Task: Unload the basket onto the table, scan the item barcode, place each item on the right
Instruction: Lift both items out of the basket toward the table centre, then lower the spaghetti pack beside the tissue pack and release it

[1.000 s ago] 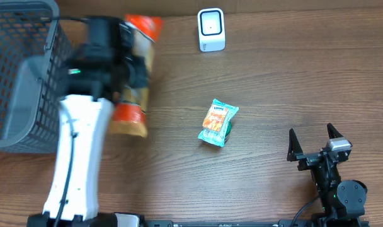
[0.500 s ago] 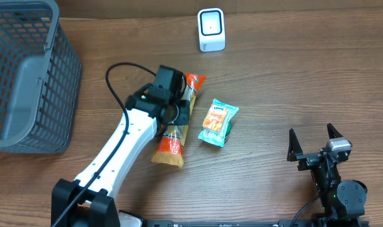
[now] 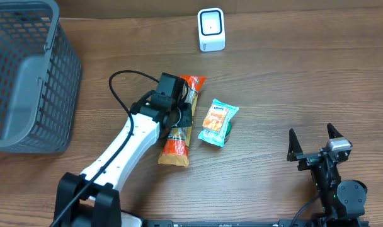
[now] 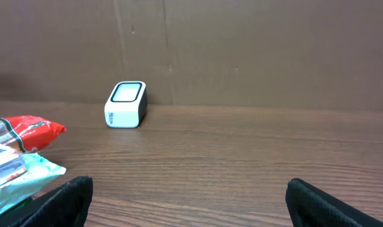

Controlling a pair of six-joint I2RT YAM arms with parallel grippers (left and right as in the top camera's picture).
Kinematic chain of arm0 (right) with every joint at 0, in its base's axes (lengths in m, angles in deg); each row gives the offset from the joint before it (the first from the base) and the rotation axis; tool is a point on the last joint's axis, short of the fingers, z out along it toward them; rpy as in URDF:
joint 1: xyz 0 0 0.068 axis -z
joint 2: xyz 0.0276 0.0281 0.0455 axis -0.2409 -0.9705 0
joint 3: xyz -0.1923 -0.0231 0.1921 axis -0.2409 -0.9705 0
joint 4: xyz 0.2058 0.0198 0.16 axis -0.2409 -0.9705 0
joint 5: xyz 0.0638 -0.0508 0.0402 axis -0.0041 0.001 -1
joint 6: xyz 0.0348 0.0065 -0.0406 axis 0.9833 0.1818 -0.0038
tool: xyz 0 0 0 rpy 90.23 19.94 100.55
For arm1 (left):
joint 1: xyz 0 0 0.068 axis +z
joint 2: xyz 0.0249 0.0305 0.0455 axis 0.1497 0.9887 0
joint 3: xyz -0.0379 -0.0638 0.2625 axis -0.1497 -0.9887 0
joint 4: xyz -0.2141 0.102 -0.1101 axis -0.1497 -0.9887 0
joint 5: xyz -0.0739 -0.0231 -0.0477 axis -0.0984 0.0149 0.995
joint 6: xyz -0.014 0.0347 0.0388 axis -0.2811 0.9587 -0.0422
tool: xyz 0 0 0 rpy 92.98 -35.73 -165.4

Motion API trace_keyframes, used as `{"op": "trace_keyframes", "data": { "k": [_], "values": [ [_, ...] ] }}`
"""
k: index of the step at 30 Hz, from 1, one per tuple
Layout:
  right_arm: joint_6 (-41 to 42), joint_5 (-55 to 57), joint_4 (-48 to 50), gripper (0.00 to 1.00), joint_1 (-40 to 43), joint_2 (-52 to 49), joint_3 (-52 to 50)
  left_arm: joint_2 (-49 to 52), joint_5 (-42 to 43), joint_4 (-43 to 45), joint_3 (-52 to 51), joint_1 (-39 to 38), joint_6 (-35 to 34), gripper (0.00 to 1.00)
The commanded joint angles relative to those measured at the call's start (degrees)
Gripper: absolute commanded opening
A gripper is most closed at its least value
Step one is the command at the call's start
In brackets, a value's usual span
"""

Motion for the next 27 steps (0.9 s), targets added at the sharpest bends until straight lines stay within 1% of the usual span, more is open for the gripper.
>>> {"op": "trace_keyframes", "data": {
  "k": [1,8,9,10,11,12,13,14,15,19,21,27],
  "values": [
    [-0.15,0.11,0.15,1.00,0.11,0.57,-0.59,2.78,0.90,1.05,1.01,-0.39,-1.88,0.04],
    [-0.15,0.11,0.15,1.00,0.11,0.57,-0.59,7.89,4.09,2.91,1.01,-0.39,-1.84,0.04],
    [-0.15,0.11,0.15,1.00,0.11,0.57,-0.59,8.09,4.04,3.06,1.01,-0.39,-1.84,0.08],
    [-0.15,0.11,0.15,1.00,0.11,0.57,-0.59,8.11,4.00,3.10,1.01,-0.39,-1.79,0.19],
    [-0.15,0.11,0.15,1.00,0.11,0.57,-0.59,8.07,4.00,3.10,1.03,-0.37,-1.81,0.38],
    [-0.15,0.11,0.15,1.00,0.11,0.57,-0.59,8.07,4.00,3.13,1.11,-0.28,-1.81,0.61],
    [-0.15,0.11,0.15,1.00,0.11,0.57,-0.59,8.07,3.98,3.13,1.18,-0.22,-1.81,0.73],
    [-0.15,0.11,0.15,1.00,0.11,0.57,-0.59,8.07,3.98,3.13,1.27,-0.11,-1.81,0.80],
    [-0.15,0.11,0.15,1.00,0.11,0.57,-0.59,8.07,4.02,3.02,1.44,0.04,-1.79,0.85],
    [-0.15,0.11,0.15,1.00,0.11,0.57,-0.59,7.48,3.91,1.49,3.15,0.17,-1.57,0.96],
    [-0.15,0.11,0.15,1.00,0.11,0.57,-0.59,6.78,3.72,0.48,4.66,0.24,-1.14,1.00],
    [-0.15,0.11,0.15,1.00,0.11,0.57,-0.59,3.45,1.62,-4.61,11.63,1.44,-0.31,1.00]
  ]
}}
